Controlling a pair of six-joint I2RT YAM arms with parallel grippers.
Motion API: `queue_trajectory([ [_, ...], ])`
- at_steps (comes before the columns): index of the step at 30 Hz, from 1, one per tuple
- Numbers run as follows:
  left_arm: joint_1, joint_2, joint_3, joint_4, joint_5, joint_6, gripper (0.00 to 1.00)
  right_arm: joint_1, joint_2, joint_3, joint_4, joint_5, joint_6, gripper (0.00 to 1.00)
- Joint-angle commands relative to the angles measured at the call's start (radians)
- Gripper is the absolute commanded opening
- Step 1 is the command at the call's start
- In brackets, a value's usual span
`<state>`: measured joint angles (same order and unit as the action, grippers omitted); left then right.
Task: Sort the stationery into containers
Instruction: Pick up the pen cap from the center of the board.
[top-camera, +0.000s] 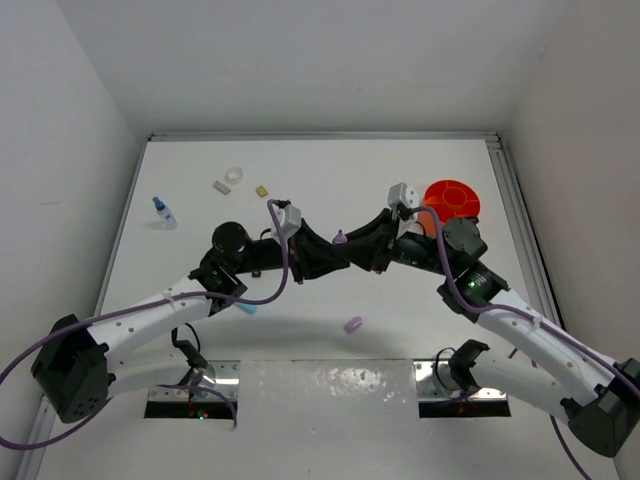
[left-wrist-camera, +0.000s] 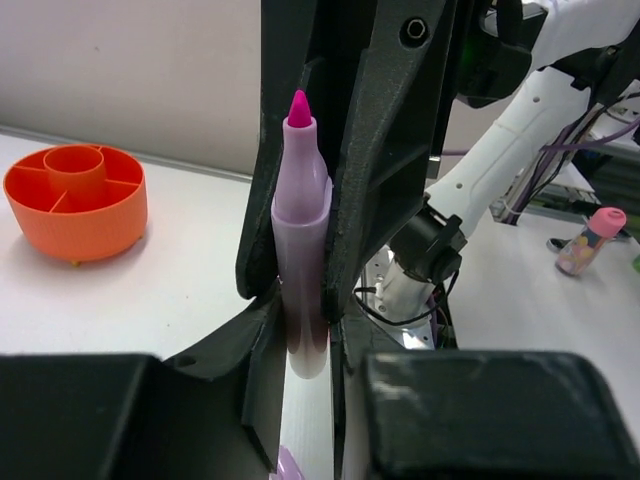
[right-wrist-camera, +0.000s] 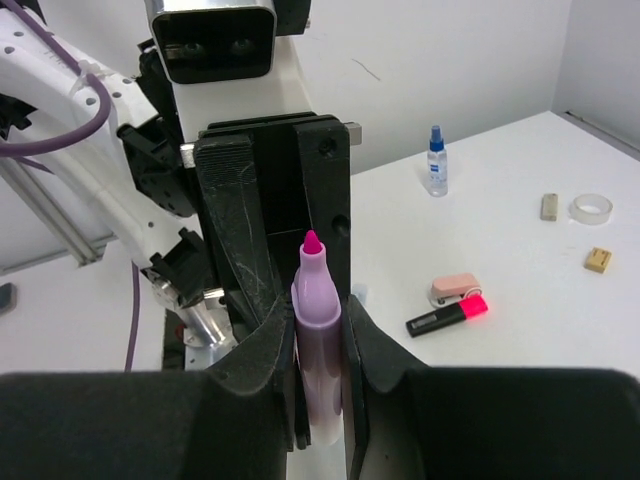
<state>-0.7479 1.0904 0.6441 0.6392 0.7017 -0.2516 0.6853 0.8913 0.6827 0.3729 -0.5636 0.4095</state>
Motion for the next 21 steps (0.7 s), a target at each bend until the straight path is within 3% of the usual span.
queue_trajectory([
  [1,0.027,-0.035,-0.008,-0.019,-0.059,0.023,0.00,0.005,0.008,0.054,-0.020,0.028,-0.008,0.08],
  [5,0.048,-0.061,-0.012,-0.133,-0.161,0.092,0.00,0.007,-0.006,0.083,-0.118,0.086,-0.015,0.66],
  [8,0.070,-0.089,-0.018,-0.246,-0.259,0.164,0.00,0.006,-0.034,0.116,-0.265,0.230,-0.040,0.83],
  [12,0.133,-0.162,-0.041,-0.354,-0.410,0.247,0.00,0.002,-0.068,0.188,-0.566,0.426,-0.087,0.87],
  [15,0.171,-0.208,-0.060,-0.397,-0.494,0.284,0.00,0.006,-0.016,0.248,-0.843,0.540,-0.142,0.81],
  [18,0.206,-0.244,-0.073,-0.418,-0.518,0.281,0.00,0.057,0.128,0.238,-1.047,0.471,-0.287,0.84],
  [19,0.215,-0.253,-0.073,-0.418,-0.518,0.278,0.00,0.078,0.129,0.238,-1.048,0.443,-0.288,0.84],
  [21,0.240,-0.280,-0.078,-0.431,-0.522,0.269,0.00,0.129,0.187,0.201,-1.060,0.406,-0.461,0.86],
])
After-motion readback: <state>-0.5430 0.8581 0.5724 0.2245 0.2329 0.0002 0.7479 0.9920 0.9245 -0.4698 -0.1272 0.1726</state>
